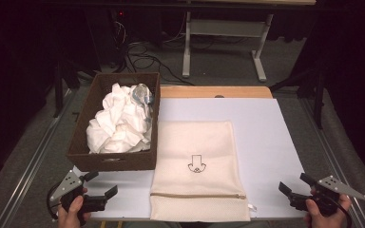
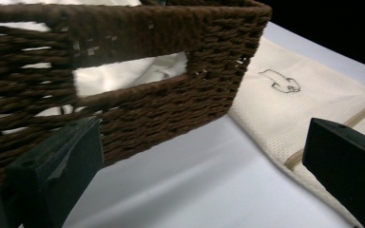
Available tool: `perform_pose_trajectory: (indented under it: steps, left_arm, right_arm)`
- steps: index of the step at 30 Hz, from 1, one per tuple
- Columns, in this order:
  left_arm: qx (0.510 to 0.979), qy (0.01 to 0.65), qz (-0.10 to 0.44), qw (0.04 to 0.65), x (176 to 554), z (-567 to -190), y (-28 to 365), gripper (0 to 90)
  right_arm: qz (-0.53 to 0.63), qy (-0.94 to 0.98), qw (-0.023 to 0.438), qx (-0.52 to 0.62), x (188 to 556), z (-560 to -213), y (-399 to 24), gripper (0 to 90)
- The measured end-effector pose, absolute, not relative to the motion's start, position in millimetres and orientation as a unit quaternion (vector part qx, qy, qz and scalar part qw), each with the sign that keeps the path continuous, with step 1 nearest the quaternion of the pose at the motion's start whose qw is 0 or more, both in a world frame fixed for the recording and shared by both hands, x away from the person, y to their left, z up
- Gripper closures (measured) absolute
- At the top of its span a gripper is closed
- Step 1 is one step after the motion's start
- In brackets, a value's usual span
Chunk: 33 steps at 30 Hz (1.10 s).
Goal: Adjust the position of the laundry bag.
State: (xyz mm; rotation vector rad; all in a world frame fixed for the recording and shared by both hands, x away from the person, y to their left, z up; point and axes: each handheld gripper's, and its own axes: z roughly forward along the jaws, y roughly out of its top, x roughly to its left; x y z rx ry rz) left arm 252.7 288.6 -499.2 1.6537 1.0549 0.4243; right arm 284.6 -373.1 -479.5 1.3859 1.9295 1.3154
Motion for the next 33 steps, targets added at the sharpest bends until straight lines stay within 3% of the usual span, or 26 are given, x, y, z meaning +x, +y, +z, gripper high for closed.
perform_pose_trajectory:
  steps: [7, 8, 14, 23, 33]
  left_arm:
    - [0.703, 0.434, 0.166, 0.538, 249, -498, 259, 0.6]
    - [0.711, 0.432, 0.156, 0.533, 249, -498, 250, 0.6]
    - [0.734, 0.427, 0.129, 0.512, 246, -501, 217, 4.4]
    - [0.77, 0.425, 0.099, 0.466, 234, -509, 180, 16.9]
    - [0.789, 0.439, 0.067, 0.424, 220, -520, 161, 26.0]
  right_arm:
    - [0.472, 0.703, 0.202, 0.492, 292, -476, -350, 5.9]
    - [0.47, 0.709, 0.199, 0.487, 295, -475, -339, 10.8]
    - [0.454, 0.722, 0.174, 0.492, 301, -481, -308, 19.0]
    - [0.404, 0.744, 0.156, 0.509, 309, -498, -270, 37.6]
    - [0.386, 0.759, 0.127, 0.509, 310, -510, -241, 37.0]
